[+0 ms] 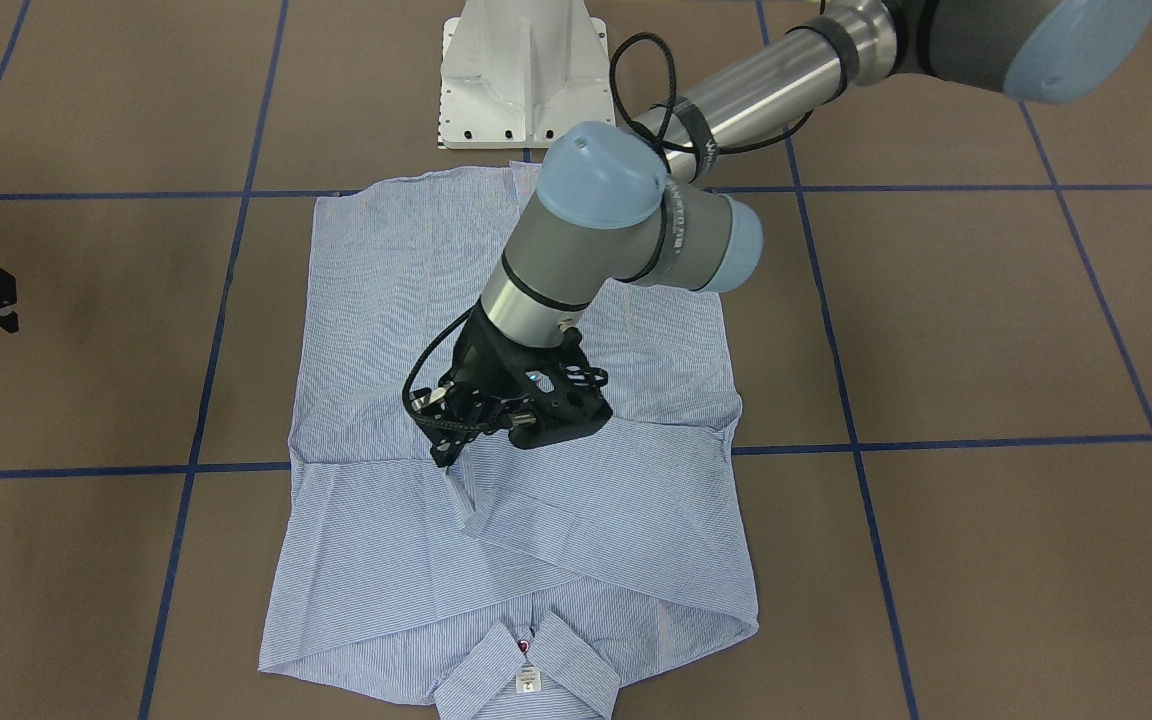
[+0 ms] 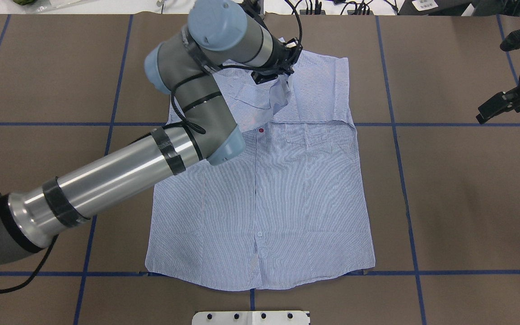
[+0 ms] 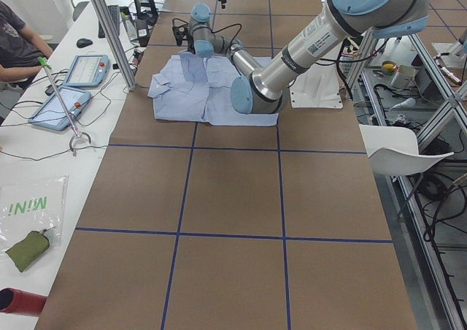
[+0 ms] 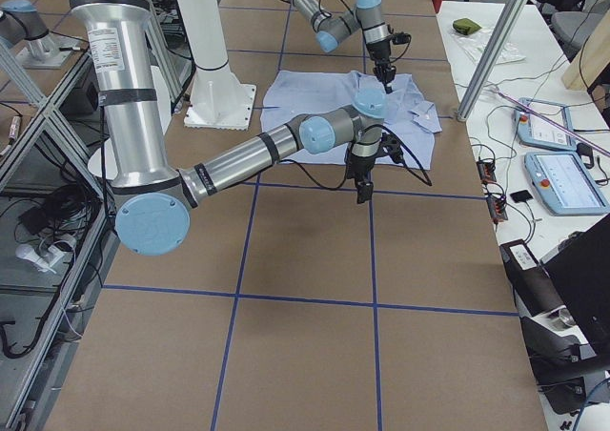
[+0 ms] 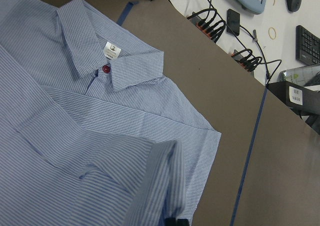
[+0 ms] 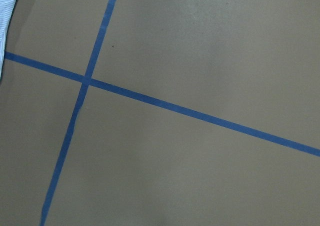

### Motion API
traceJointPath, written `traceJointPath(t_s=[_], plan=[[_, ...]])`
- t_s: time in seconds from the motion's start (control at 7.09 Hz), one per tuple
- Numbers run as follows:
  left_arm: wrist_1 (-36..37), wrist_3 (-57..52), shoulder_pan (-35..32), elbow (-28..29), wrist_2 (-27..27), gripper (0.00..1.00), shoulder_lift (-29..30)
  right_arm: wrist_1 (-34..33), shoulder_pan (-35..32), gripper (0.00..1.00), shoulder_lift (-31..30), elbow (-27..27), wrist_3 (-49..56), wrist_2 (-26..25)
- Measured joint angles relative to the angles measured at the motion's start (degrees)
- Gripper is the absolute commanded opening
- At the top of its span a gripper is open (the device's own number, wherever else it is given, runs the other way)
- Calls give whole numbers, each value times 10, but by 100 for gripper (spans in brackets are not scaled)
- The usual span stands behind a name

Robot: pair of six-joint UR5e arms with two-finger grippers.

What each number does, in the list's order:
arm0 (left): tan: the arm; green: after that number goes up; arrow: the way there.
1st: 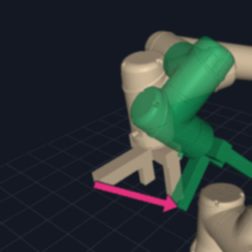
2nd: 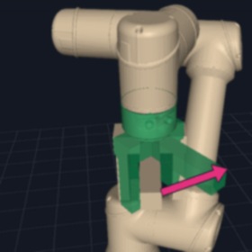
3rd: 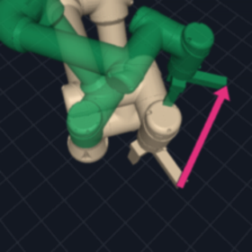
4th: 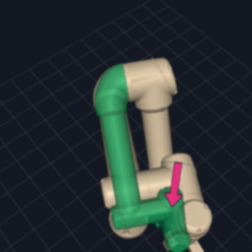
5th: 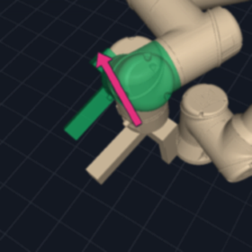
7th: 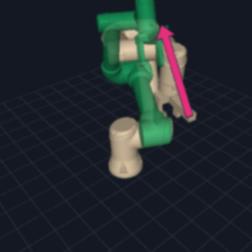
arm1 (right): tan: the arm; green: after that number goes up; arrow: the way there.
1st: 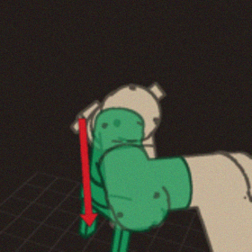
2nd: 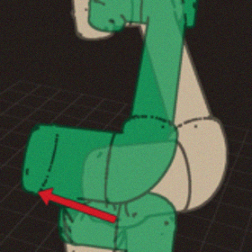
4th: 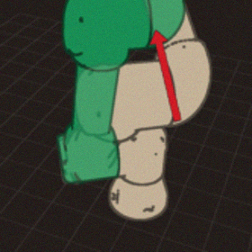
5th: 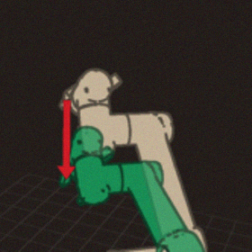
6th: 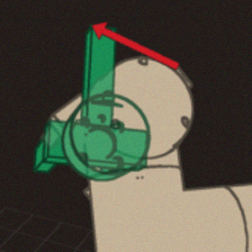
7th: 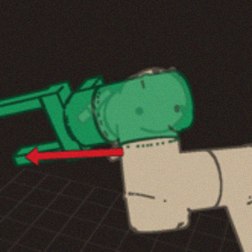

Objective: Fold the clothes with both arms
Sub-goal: 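Fold the held sleeve across the shirt front with the left gripper, release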

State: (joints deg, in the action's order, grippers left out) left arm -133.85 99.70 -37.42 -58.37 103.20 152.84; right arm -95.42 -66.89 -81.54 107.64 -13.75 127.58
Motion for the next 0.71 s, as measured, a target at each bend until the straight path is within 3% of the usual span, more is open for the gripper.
traceJointPath(t_s=[0.14,0.28,0.42,0.71], plan=[[-31,0,28,38,-37,28,12,0,0,100,0,-1,0,0],[-50,0,55,63,-65,94,24,0,0,100,1,-1,-1,1],[-59,1,72,73,-84,100,36,0,0,100,1,-1,-3,1],[-69,-3,81,73,-92,100,47,0,0,100,2,-1,-6,3]])
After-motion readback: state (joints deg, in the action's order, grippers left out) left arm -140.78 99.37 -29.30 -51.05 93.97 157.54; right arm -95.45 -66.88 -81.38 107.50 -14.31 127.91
